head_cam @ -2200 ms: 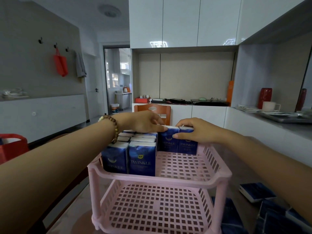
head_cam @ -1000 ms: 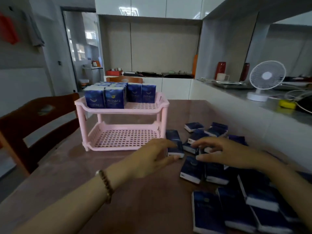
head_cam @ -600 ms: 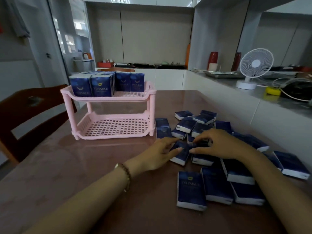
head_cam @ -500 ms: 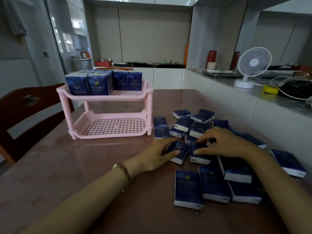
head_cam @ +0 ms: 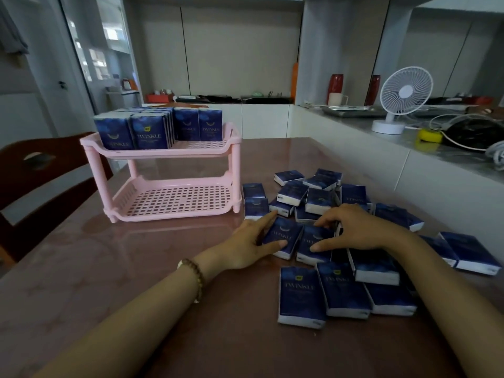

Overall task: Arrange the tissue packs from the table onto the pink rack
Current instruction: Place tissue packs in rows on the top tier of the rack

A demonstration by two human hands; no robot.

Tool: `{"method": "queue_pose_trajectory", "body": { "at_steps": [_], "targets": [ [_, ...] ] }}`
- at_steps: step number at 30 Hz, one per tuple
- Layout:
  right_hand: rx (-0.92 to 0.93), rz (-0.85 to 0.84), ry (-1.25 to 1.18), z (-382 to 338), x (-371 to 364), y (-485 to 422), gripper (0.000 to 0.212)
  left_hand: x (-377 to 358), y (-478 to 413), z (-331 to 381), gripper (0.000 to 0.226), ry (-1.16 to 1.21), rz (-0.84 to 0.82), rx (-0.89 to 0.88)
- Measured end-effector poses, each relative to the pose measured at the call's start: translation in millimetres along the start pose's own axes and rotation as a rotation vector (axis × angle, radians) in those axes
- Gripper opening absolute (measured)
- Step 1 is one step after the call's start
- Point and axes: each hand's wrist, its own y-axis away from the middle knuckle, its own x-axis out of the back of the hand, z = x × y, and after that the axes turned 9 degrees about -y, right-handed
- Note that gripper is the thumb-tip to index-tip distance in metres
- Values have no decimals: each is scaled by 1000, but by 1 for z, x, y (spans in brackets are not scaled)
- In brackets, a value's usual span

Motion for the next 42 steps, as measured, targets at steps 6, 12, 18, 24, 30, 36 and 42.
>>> {"method": "queue_pose_trajectory", "body": {
  "at_steps": [6,12,18,24,30,36,42],
  "targets": [
    [4,-29,-94,1,-5,-2,70,4,2,4,69,401,4,-16],
    [235,210,-321,-6,-14,-4,36,19,4,2,21,379,261,6],
    [377,258,-440,-29,1,-15,35,72,20,21,22,238,285,-27],
    [541,313,-480,-79,58,-32,32,159,32,61,20,11,284,-70],
    [665,343,-388,-128,98,-70,29,224,15,70,7,-216,277,-83],
    [649,422,-465,-150,112,-132,27,273,-17,50,26,-319,401,-21],
    [582,384,-459,-156,106,-190,27,302,-43,17,15,-350,375,84]
  ]
}}
